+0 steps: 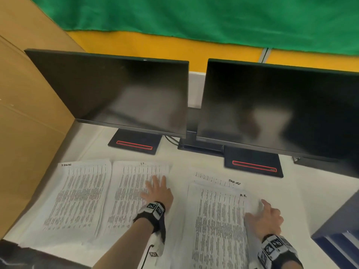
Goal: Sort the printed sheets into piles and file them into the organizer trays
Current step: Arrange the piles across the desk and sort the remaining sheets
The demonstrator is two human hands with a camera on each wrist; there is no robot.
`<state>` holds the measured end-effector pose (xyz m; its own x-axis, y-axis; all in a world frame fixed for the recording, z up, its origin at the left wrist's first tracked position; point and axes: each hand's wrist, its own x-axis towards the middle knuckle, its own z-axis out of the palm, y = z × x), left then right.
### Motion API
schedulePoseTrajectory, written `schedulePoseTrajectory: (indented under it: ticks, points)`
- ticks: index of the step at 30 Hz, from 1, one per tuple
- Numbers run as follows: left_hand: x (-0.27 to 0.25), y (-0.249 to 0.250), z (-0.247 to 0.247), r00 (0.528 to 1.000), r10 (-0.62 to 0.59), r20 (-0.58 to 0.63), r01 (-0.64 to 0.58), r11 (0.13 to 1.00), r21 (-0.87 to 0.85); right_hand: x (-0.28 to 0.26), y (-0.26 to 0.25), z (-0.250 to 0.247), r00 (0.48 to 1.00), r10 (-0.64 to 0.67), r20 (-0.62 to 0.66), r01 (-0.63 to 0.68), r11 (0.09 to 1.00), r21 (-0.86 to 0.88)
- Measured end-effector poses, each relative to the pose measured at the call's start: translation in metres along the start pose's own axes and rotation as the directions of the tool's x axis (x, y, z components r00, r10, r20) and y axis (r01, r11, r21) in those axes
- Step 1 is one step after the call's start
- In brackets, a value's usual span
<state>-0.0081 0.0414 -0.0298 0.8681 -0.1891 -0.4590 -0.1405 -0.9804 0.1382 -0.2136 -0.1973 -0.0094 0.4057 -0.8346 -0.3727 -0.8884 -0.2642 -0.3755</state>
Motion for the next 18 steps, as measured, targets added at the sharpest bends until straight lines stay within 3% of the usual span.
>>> schedulePoseTrajectory:
  ticks: [11, 13, 14, 16, 18]
  points:
    - [0.005, -0.014, -0.012, 0.997, 0.019, 0.068, -0.022, 0.998, 0.051, 0.011, -0.005, 0.001, 0.994, -0.067, 0.084, 0.052, 0.984, 0.171]
    - [0.0, -0.001, -0.015, 0.994, 0.103, -0.041, -0.1, 0.992, 0.081, 0.015, -0.006, 0.001, 0.994, -0.064, 0.084, 0.043, 0.973, 0.227]
    - [-0.004, 0.01, -0.016, 0.968, 0.213, -0.132, -0.204, 0.976, 0.075, 0.016, -0.006, 0.001, 0.995, -0.066, 0.081, 0.043, 0.966, 0.256]
    - [-0.013, 0.036, -0.014, 0.845, 0.473, -0.249, -0.48, 0.877, 0.036, 0.019, -0.007, 0.001, 0.994, -0.084, 0.065, 0.061, 0.954, 0.292]
    - [-0.02, 0.061, -0.012, 0.745, 0.636, -0.203, -0.645, 0.764, 0.027, 0.021, -0.008, 0.001, 0.992, -0.109, 0.056, 0.087, 0.949, 0.302]
